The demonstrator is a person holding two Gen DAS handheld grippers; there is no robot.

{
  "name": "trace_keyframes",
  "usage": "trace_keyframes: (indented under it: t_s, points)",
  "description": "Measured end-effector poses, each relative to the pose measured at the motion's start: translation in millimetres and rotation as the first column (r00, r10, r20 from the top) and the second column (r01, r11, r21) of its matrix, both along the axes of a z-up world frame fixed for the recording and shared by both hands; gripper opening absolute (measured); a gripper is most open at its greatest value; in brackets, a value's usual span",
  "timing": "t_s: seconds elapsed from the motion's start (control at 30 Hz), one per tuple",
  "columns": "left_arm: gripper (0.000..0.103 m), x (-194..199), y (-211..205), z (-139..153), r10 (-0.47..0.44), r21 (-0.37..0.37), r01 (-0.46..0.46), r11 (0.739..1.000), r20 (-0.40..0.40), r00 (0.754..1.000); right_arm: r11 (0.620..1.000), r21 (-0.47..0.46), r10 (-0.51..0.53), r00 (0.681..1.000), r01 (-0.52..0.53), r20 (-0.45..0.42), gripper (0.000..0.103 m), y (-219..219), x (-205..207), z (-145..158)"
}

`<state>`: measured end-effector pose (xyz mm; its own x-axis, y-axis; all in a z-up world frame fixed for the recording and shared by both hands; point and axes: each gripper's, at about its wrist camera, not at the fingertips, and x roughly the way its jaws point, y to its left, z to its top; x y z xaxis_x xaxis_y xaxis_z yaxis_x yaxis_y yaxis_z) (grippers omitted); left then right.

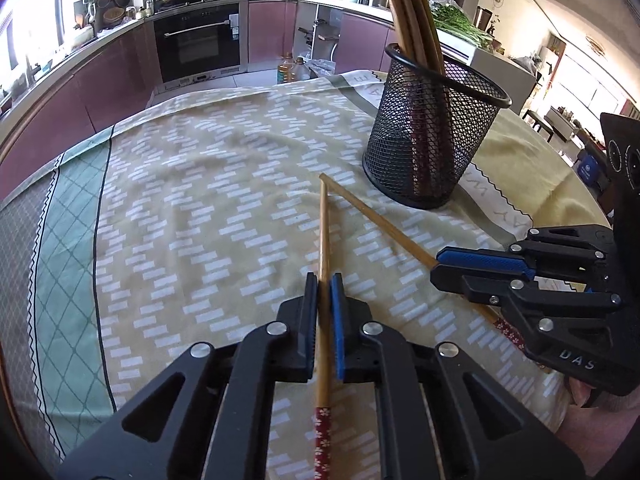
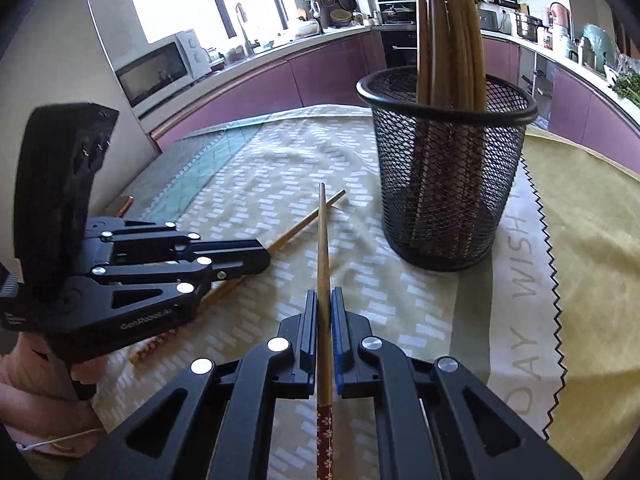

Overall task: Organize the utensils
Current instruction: 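Close the left tool on a chopstick while the right tool grasps the other chopstick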

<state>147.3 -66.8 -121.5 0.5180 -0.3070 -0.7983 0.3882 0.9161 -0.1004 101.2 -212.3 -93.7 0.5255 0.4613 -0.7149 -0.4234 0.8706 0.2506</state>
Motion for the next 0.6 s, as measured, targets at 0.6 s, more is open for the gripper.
trace_keyframes:
  t_s: [0.6]
  points:
    - [0.013,-10,-11,-1,-0.065,0.02,0.066,0.998,-0.022,0.998,0.997,-0.054,0.048,0.999,-0.049,-0.018,0.007,17,5,-5]
